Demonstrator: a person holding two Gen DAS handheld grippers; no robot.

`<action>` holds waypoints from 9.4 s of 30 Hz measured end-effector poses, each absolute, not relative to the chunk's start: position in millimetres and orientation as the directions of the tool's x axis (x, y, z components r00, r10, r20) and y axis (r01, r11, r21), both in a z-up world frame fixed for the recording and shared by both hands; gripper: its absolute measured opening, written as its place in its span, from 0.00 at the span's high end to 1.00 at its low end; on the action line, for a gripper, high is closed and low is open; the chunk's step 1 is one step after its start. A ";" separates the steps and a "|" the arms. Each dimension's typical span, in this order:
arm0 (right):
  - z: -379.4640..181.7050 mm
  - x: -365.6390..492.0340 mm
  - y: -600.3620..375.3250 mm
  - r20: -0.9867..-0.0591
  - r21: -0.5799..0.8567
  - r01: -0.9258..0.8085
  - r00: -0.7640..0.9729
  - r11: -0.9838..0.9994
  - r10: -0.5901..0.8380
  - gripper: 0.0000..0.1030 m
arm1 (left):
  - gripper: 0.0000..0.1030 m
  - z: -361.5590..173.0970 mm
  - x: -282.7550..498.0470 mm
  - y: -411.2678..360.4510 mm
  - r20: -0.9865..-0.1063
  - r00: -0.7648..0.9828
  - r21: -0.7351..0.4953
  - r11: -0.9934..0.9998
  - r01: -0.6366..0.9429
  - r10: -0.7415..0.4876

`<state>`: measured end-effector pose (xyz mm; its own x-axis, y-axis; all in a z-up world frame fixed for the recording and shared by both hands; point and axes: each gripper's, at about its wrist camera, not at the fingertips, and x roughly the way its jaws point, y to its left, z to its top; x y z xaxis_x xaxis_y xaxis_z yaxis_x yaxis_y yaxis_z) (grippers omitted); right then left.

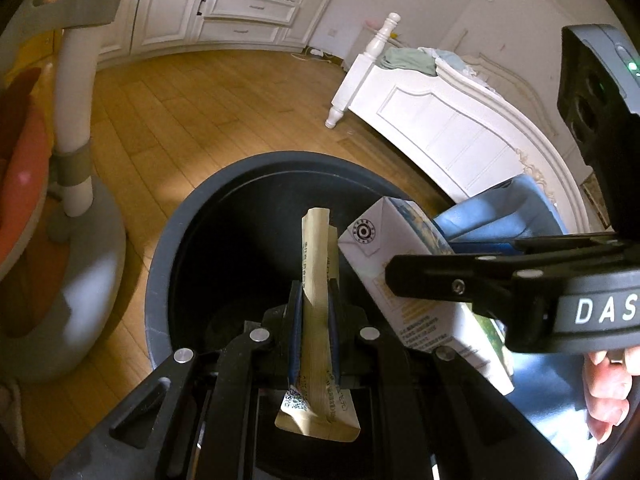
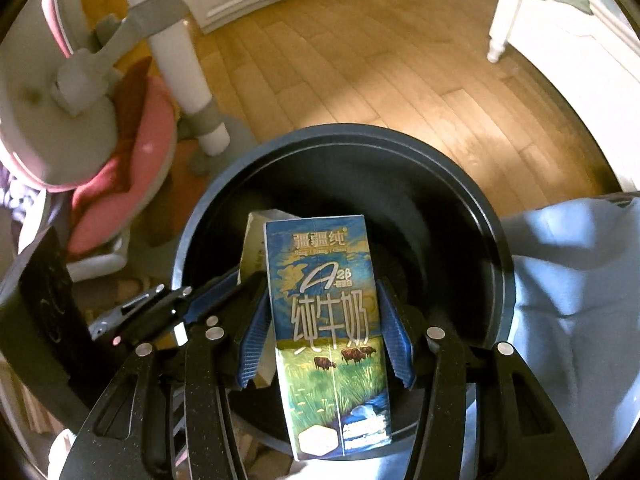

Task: Collect trash
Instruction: 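Carry the carton and paper bag to the bin and release both, then grasp the green packet with the right gripper while the left grasps the purple tube, then lower the green packet and purple tube into the bin and release both, then grasp the red drink box with the right gripper while the left grasps the white cap, then carry the red box and white cap over the bin and open both grippers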

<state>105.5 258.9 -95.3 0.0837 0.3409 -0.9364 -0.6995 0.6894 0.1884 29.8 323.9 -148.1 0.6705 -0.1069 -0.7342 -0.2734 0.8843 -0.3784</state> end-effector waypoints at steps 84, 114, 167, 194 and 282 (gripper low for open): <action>60.5 134.2 -195.5 -0.701 0.131 -0.766 0.378 0.630 0.605 0.75 | 0.76 -3.7 134.3 59.7 -0.699 0.616 -0.064 0.890 0.452 -0.363; -30.5 82.6 176.7 -0.745 0.493 -0.592 0.091 0.637 0.661 0.75 | 0.76 -79.3 2.5 314.4 -0.711 0.702 -0.277 0.932 -0.233 -0.036; -3.9 76.6 96.1 -0.539 0.597 -0.599 0.193 0.533 0.820 0.25 | 0.55 -65.9 10.1 284.0 -0.721 0.690 -0.270 0.941 -0.204 -0.058; -25.7 16.4 -161.6 -0.679 -0.260 -0.623 0.661 0.738 0.319 0.25 | 0.34 -46.8 72.7 7.9 -0.785 0.562 0.064 0.870 0.489 -0.258; -43.6 53.4 197.1 -0.840 0.248 -0.768 0.134 0.591 0.526 0.68 | 0.66 -96.7 1.2 300.2 -0.752 0.653 -0.236 0.962 -0.140 -0.089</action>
<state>53.4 197.1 -43.6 0.1335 0.5259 -0.8400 -0.7680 0.5906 0.2477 1.2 300.2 -96.7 0.6532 -0.0894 -0.7518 -0.1395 0.9618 -0.2356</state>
